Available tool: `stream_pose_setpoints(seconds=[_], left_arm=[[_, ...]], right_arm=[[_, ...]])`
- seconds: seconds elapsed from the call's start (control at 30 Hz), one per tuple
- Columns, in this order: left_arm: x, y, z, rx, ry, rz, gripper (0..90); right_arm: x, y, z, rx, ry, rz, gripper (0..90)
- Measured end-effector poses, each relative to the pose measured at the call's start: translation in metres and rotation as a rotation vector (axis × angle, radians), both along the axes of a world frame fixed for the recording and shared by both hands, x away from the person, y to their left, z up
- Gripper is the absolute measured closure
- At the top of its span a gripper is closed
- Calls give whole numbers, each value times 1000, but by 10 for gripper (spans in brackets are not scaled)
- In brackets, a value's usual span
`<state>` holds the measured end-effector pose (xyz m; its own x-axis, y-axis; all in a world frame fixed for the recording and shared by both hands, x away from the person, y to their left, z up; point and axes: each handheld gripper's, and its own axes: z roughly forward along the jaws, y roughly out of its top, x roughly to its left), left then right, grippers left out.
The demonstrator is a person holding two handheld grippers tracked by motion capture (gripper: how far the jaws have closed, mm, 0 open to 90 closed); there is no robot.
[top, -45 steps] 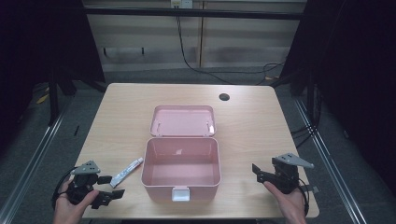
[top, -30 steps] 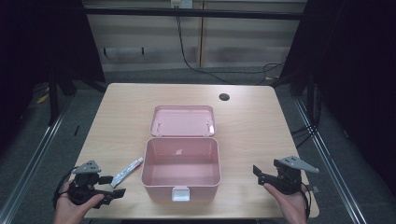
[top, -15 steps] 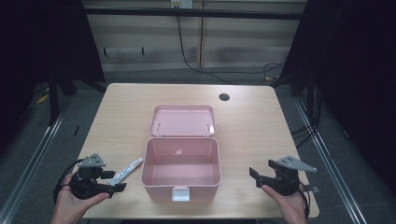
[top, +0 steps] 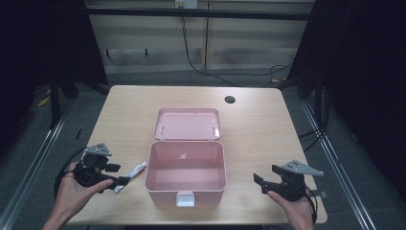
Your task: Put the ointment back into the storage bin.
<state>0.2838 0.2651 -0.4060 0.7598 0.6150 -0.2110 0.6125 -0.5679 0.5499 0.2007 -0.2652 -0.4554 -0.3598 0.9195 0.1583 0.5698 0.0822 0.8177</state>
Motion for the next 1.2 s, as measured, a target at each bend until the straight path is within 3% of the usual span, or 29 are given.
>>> stream_pose_setpoints(seconds=[0.1, 0.23, 0.37, 0.4, 0.43, 0.47, 0.57, 0.73, 0.77, 0.8, 0.87, 0.9, 1.0, 1.17, 1.2], left_arm=[[9, -6, -4, 16, 28, -29, 386], [17, -10, -8, 56, 26, -25, 414], [29, -12, -14, 82, 73, -46, 424], [29, -15, -15, 105, 43, -28, 443], [30, -15, -16, 94, 41, -28, 458], [31, -15, -16, 93, 55, -38, 464], [35, -17, -21, 144, 43, -17, 487], [42, -15, -34, 164, 63, -13, 537], [43, -15, -36, 157, 77, -15, 541], [44, -14, -36, 115, 86, -30, 552], [44, -14, -35, 112, 92, -27, 572], [45, -15, -35, 169, 72, -10, 571], [47, -14, -36, 164, 81, -18, 585], [50, -20, -44, 223, 93, -28, 604], [51, -20, -46, 217, 96, -27, 613]], right_arm=[[-1, 1, 1, 5, -13, 17, 202], [-1, 2, 1, 5, -10, 25, 203], [-1, 1, 1, 2, -8, 29, 219], [-1, 2, 1, 0, -4, 31, 221], [-1, 2, 1, 2, -3, 33, 221], [-1, 2, 1, 3, -1, 33, 221], [0, 1, 0, 3, 5, 32, 221], [0, 1, 0, 5, 9, 35, 221], [0, 1, 0, 7, 11, 37, 221], [1, 1, -1, 10, 14, 36, 220], [1, 1, -1, 11, 16, 35, 220], [1, 1, -1, 10, 18, 38, 221], [1, 1, -1, 9, 21, 43, 220], [2, 1, -2, 11, 26, 45, 220], [2, 1, -2, 12, 26, 45, 220]])
